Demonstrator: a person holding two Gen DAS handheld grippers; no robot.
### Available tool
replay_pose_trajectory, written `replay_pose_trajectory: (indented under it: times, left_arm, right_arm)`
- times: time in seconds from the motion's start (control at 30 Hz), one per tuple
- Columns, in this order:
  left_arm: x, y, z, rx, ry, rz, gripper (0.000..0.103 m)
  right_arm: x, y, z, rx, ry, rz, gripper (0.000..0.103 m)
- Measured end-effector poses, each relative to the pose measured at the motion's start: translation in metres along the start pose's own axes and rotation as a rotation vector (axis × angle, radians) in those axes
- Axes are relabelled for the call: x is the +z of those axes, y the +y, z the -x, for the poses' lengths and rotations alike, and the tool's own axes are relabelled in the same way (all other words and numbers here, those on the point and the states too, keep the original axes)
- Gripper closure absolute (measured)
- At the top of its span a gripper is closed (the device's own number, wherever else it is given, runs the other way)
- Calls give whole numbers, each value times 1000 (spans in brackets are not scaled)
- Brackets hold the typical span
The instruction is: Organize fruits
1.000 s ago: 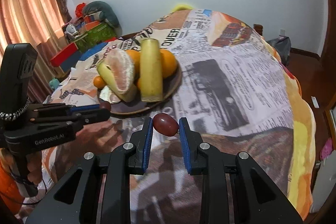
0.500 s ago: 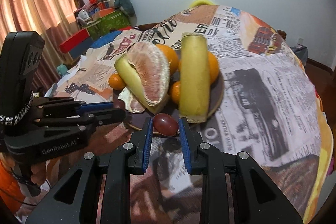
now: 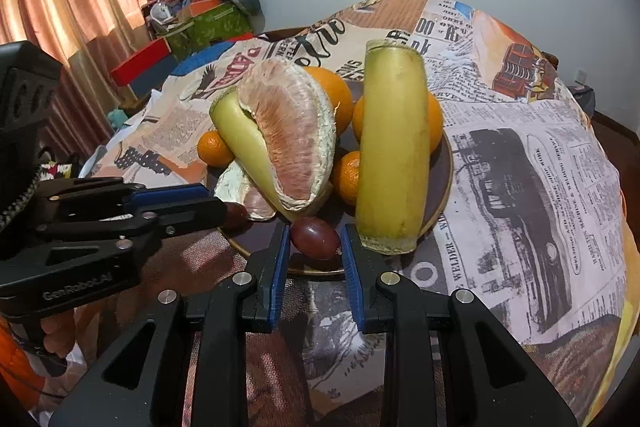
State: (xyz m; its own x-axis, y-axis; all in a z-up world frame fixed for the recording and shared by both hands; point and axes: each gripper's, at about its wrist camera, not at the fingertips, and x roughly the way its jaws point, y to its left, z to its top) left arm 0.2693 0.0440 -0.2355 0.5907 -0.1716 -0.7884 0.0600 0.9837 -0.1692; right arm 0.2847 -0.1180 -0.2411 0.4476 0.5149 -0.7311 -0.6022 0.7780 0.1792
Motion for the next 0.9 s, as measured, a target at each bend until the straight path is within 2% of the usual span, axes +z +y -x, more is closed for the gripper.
replay_pose_trajectory:
  times: [0.13,0.27,0.43,0.8,0.83,0.9]
  left_arm:
    - [-1,3,5,14,-8,11,84]
    - [0,2,15,23,-25,10,84]
    - [4,-6,47,29,-91,-1,84]
    - [8,-43,179,48,-396,-59,84]
    - [6,-47,191,50,-423,-62,83]
    - [1,-52,215,51,-478,-68,76]
  right_arm:
    - [0,2,2,6,-9,-6,68]
    - [1,4,12,3,-30,-9,68]
    - [3,9,43,-16,-95,-9,68]
    - [17,42,167,-78,-379,4,68]
    - [18,48,179,-81,-410,8,68]
    - [16,58,202,-86,-466,16,68]
